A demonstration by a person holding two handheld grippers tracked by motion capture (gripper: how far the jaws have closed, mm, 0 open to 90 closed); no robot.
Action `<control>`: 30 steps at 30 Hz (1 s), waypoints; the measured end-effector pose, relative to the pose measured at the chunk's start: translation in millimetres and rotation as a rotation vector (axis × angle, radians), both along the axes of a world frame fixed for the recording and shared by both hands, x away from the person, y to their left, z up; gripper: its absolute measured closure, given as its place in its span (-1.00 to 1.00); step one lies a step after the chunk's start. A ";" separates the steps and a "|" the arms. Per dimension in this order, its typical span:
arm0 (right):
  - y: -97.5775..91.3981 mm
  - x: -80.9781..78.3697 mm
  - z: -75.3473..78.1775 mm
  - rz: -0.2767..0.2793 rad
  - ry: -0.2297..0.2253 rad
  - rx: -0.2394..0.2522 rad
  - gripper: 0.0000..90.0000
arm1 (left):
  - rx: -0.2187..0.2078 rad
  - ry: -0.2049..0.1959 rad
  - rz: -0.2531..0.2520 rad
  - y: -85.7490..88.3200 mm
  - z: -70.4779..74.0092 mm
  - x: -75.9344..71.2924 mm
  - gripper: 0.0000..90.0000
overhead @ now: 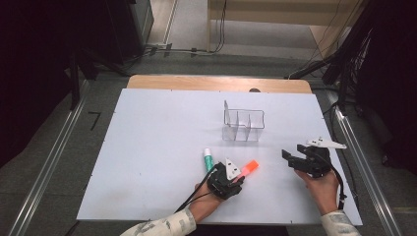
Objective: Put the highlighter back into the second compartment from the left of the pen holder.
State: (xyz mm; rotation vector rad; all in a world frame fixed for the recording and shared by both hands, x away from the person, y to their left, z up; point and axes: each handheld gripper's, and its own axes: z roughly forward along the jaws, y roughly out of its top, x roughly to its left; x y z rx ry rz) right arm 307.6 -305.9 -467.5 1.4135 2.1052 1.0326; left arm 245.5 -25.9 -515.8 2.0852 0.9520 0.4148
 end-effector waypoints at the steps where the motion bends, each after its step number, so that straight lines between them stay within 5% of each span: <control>1: 0.1 0.0 0.0 0.000 0.000 0.000 -0.32 | 0.001 0.000 0.000 0.0 0.0 -0.2 0.40; 16: 0.6 -0.4 0.1 0.000 0.001 -0.002 -0.32 | 0.016 -0.018 -0.003 -0.8 -0.1 -3.8 0.47; 30: 1.4 -0.7 1.0 0.006 -0.005 0.008 -0.32 | -0.039 -0.037 0.034 5.9 2.8 -0.1 0.47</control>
